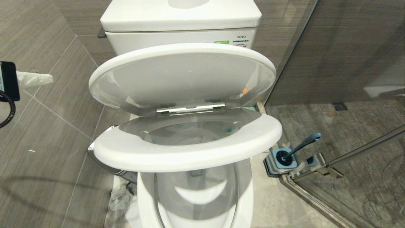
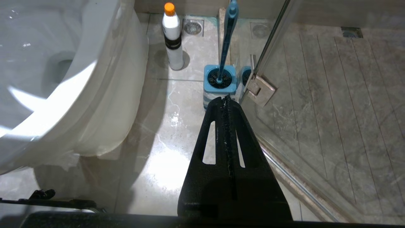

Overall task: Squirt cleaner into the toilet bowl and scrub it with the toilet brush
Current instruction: Close the toilet lid

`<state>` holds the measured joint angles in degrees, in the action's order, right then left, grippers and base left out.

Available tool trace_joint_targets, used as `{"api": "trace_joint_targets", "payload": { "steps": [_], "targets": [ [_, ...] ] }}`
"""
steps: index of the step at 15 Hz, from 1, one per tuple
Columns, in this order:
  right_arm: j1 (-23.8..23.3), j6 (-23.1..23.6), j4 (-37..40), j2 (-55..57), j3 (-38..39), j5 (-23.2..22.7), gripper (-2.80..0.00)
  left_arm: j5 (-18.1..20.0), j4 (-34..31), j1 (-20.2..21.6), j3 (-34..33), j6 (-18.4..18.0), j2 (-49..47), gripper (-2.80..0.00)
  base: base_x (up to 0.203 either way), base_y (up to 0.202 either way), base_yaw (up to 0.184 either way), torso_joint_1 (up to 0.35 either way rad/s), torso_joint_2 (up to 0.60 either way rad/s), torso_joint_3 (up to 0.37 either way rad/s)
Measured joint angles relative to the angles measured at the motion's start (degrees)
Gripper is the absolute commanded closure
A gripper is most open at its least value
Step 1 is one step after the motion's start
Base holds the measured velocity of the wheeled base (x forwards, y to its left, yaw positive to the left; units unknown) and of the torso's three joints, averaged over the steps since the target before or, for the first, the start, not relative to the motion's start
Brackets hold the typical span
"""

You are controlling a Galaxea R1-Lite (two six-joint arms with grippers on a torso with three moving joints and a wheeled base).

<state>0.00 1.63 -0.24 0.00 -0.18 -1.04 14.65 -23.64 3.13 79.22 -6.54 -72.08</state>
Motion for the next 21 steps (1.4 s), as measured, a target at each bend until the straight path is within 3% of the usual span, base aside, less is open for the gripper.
{"api": "trace_joint_targets", "payload": {
  "steps": [4, 9, 19, 21],
  "targets": [
    [0.0, 0.0, 0.0, 0.0, 0.0, 0.0, 0.00, -0.2, -1.9, -0.3, -3.2, 2.0, 3.9, 0.00, 0.000, 0.000, 0.000, 0.000, 0.00, 0.178],
    [0.0, 0.0, 0.0, 0.0, 0.0, 0.0, 0.00, -0.8, -11.1, -0.2, -2.6, 2.5, 7.4, 0.00, 0.000, 0.000, 0.000, 0.001, 0.00, 0.118],
    [0.0, 0.0, 0.0, 0.0, 0.0, 0.0, 0.00, -3.0, -11.0, -1.5, -3.5, 1.9, 7.8, 0.00, 0.000, 0.000, 0.000, 0.000, 0.00, 0.000],
    [0.0, 0.0, 0.0, 0.0, 0.0, 0.0, 0.00, -4.3, -11.2, -2.1, -3.7, 0.2, 7.6, 0.00, 0.000, 0.000, 0.000, 0.000, 0.00, 0.000]
  ]
}}
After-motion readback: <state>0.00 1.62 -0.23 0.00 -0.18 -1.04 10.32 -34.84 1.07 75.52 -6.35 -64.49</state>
